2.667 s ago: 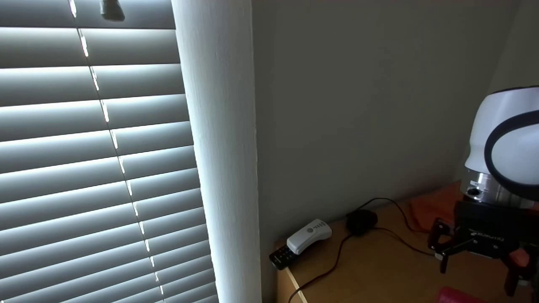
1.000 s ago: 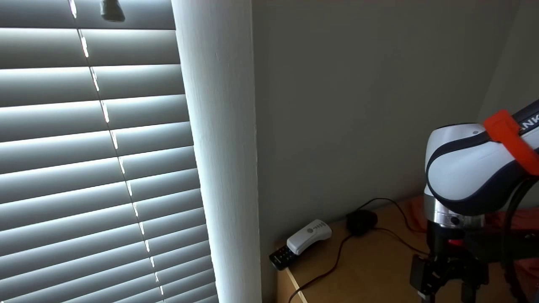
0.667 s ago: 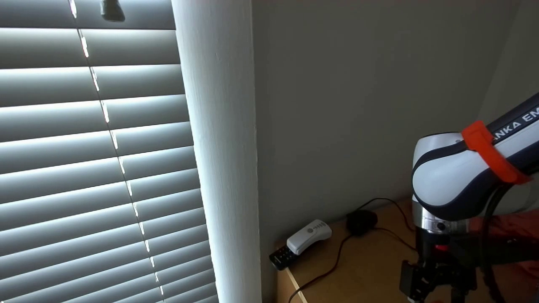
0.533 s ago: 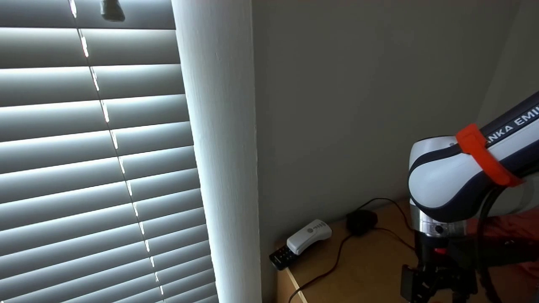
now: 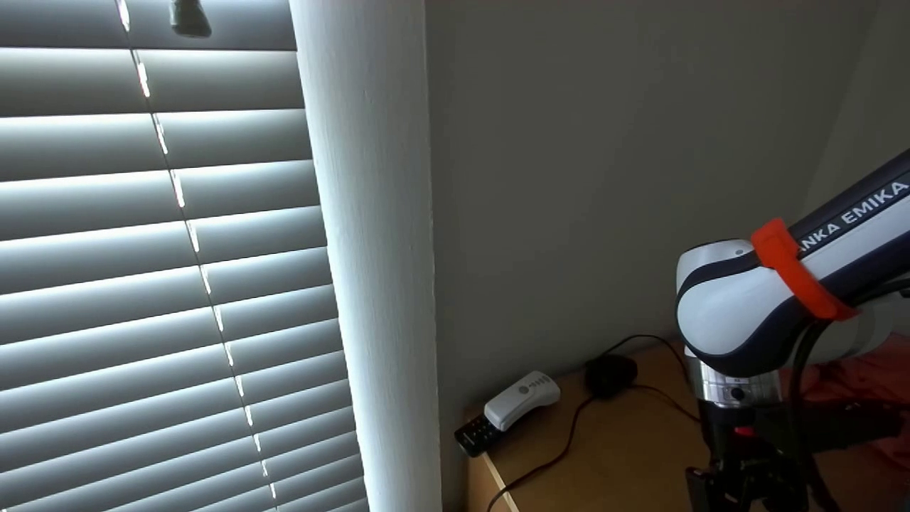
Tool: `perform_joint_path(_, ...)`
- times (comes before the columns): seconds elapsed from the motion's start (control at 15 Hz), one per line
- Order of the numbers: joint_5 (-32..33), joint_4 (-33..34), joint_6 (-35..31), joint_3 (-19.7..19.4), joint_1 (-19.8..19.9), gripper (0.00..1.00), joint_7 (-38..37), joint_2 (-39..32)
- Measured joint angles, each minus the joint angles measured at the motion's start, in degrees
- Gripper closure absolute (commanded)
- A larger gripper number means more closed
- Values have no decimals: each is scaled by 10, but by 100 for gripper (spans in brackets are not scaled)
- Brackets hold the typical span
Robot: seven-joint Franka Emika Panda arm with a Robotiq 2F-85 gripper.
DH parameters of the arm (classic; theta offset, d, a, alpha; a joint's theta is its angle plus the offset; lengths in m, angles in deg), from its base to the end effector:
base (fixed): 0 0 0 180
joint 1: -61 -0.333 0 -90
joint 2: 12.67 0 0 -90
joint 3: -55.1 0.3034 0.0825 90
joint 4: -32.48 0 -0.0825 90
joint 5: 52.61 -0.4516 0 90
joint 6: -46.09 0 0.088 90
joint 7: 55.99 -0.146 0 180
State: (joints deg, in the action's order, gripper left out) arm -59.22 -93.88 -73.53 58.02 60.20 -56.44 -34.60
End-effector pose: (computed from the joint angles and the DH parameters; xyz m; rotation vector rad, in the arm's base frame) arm 0.5033 0.0454 0.0732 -2.9607 0.0362 0.7617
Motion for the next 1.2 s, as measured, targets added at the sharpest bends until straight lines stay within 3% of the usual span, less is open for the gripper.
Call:
perform_joint_path(0.33,-1,1,-10,0,-5,52,-28,4)
perform_joint_path(0.53,-1,-23,-55,0,-18,52,-78,28)
perform_joint_path(0.87,8,-96,-164,-1,-51,52,-220,103)
perform_joint_path(1.2,125,-157,-259,-14,-69,52,-413,160)
